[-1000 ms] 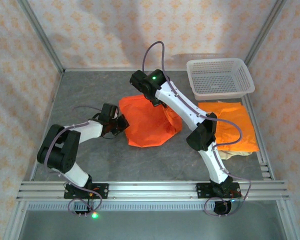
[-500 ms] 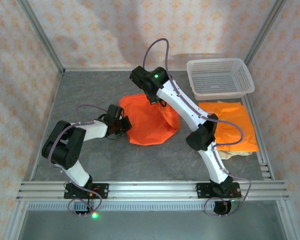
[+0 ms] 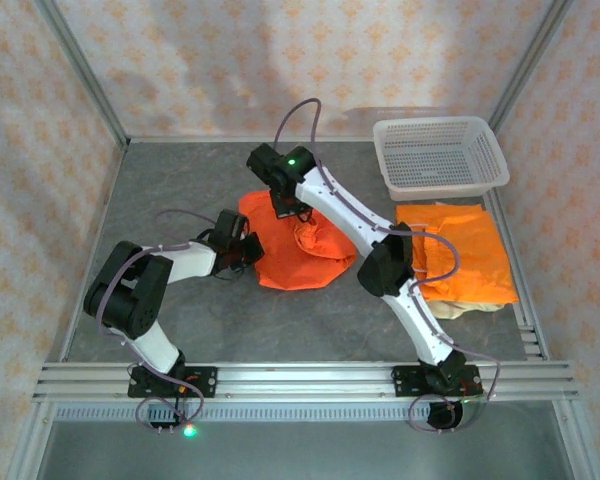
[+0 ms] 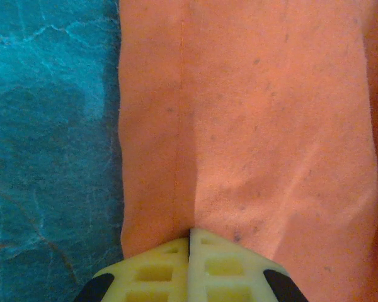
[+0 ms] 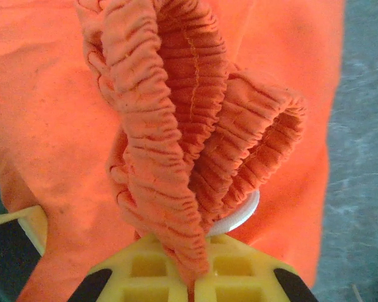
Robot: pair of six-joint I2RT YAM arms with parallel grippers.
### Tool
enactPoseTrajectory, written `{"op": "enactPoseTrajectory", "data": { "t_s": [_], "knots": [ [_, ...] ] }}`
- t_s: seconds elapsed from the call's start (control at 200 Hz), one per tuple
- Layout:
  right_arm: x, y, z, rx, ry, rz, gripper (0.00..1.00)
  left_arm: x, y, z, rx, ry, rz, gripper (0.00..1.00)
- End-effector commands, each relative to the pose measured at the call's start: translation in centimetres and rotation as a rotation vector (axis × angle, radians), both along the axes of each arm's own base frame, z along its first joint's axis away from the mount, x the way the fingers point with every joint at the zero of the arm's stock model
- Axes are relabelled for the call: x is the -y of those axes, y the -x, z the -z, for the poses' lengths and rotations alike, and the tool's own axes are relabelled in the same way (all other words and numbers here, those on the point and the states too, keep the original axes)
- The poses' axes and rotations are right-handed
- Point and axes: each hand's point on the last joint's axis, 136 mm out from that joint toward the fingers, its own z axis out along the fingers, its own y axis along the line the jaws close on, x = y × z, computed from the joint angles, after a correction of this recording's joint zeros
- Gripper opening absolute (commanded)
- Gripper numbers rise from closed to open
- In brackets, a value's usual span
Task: Fold and stack the shorts
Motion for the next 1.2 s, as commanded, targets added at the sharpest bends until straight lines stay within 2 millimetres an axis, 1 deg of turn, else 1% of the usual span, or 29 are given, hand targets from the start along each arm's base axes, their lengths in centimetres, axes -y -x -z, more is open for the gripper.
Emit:
{"op": "enactPoseTrajectory", "data": {
  "t_s": [0.0, 0.185, 0.29, 0.35, 0.415, 0.44, 0.49, 0.555, 0.621, 0.651, 0.656, 0.671, 0.691, 0.696, 0.716, 0.721, 0.731, 0.736, 0.761, 0.771, 0.776, 0.791, 0.821, 0.876, 0.946, 0.996, 1.026, 1.121, 1.191],
  "knots": [
    [-2.5, -0.3, 1.3, -0.013, -0.089, 0.010, 0.05, -1.1, 2.3, 2.6, -0.082, -0.081, 0.002, 0.00],
    [-5.0, 0.0, 4.2, -0.098, -0.177, 0.018, 0.07, -1.1, 2.1, 2.3, -0.074, -0.079, 0.000, 0.00],
    [-6.1, 0.4, 5.4, -0.142, -0.219, 0.018, 0.12, -1.0, 2.1, 2.2, -0.071, -0.078, 0.001, 0.00],
    [-6.8, 0.7, 5.8, -0.170, -0.251, 0.012, 0.20, -1.0, 2.1, 2.1, -0.066, -0.076, -0.002, 0.00],
    [-7.8, 0.9, 5.9, -0.213, -0.315, 0.007, 0.37, -1.0, 1.9, 1.6, -0.049, -0.069, -0.009, 0.00],
    [-8.2, 1.0, 5.8, -0.234, -0.350, 0.006, 0.41, -1.1, 1.9, 1.3, -0.041, -0.069, -0.014, 0.00],
    [-8.7, 1.0, 4.9, -0.267, -0.421, 0.011, 0.48, -1.5, 1.8, 0.4, -0.016, -0.075, -0.029, 0.06],
    [-8.6, 0.4, 2.6, -0.267, -0.497, 0.016, 0.58, -2.2, 1.9, -1.2, 0.021, -0.091, -0.053, 0.16],
    [-7.5, -0.6, -0.6, -0.204, -0.540, 0.019, 0.67, -3.1, 2.1, -3.2, 0.066, -0.112, -0.080, 0.36],
    [-6.9, -1.1, -2.4, -0.160, -0.555, 0.019, 0.71, -3.6, 2.4, -3.8, 0.076, -0.126, -0.093, 0.41],
    [-6.6, -1.2, -3.2, -0.142, -0.562, 0.018, 0.72, -3.6, 2.4, -4.0, 0.082, -0.126, -0.094, 0.42],
    [-6.3, -1.3, -3.6, -0.128, -0.562, 0.019, 0.73, -3.9, 2.6, -4.5, 0.093, -0.132, -0.103, 0.47],
    [-5.6, -1.6, -5.2, -0.087, -0.575, 0.020, 0.75, -4.3, 2.7, -5.2, 0.108, -0.139, -0.113, 0.51],
    [-5.6, -1.6, -5.2, -0.087, -0.575, 0.020, 0.75, -4.3, 2.7, -5.3, 0.112, -0.140, -0.116, 0.52],
    [-5.0, -1.8, -6.5, -0.055, -0.585, 0.020, 0.76, -4.7, 3.0, -5.8, 0.121, -0.147, -0.125, 0.57],
    [-4.7, -1.8, -7.1, -0.040, -0.591, 0.019, 0.77, -4.8, 3.1, -6.0, 0.125, -0.149, -0.127, 0.57],
    [-4.6, -1.9, -7.4, -0.034, -0.591, 0.020, 0.78, -5.0, 3.2, -6.2, 0.130, -0.152, -0.132, 0.59],
    [-4.2, -1.9, -8.0, -0.018, -0.595, 0.020, 0.79, -5.1, 3.2, -6.4, 0.135, -0.153, -0.135, 0.60],
    [-3.5, -2.0, -9.3, 0.018, -0.607, 0.022, 0.82, -5.5, 3.4, -7.2, 0.152, -0.157, -0.145, 0.63],
    [-3.3, -2.0, -9.5, 0.023, -0.606, 0.022, 0.83, -5.6, 3.5, -7.5, 0.158, -0.157, -0.149, 0.64],
    [-3.0, -2.0, -10.1, 0.040, -0.614, 0.022, 0.84, -5.7, 3.6, -7.7, 0.162, -0.157, -0.151, 0.64],
    [-2.5, -2.0, -10.8, 0.058, -0.619, 0.023, 0.86, -5.9, 3.7, -8.2, 0.172, -0.156, -0.156, 0.66],
    [-1.6, -1.9, -12.1, 0.095, -0.629, 0.024, 0.91, -6.1, 3.8, -9.3, 0.198, -0.150, -0.161, 0.70],
    [0.1, -1.6, -13.6, 0.150, -0.628, 0.029, 1.00, -6.2, 3.9, -11.8, 0.254, -0.134, -0.159, 0.77],
    [2.3, -1.1, -14.4, 0.205, -0.600, 0.044, 0.99, -5.6, 3.7, -14.7, 0.307, -0.107, -0.133, 0.85],
    [3.8, -0.7, -14.6, 0.238, -0.581, 0.057, 0.99, -4.8, 3.4, -16.1, 0.313, -0.086, -0.101, 0.87],
    [4.5, -0.6, -14.3, 0.248, -0.572, 0.068, 0.99, -4.3, 3.1, -16.5, 0.302, -0.070, -0.084, 0.88],
    [6.8, 0.0, -13.1, 0.252, -0.563, 0.115, 0.99, -2.3, 2.1, -16.2, 0.237, -0.006, -0.036, 0.87],
    [8.4, 0.5, -11.7, 0.235, -0.560, 0.161, 0.99, -1.3, 1.5, -14.5, 0.178, 0.007, -0.023, 0.85]
  ]
}}
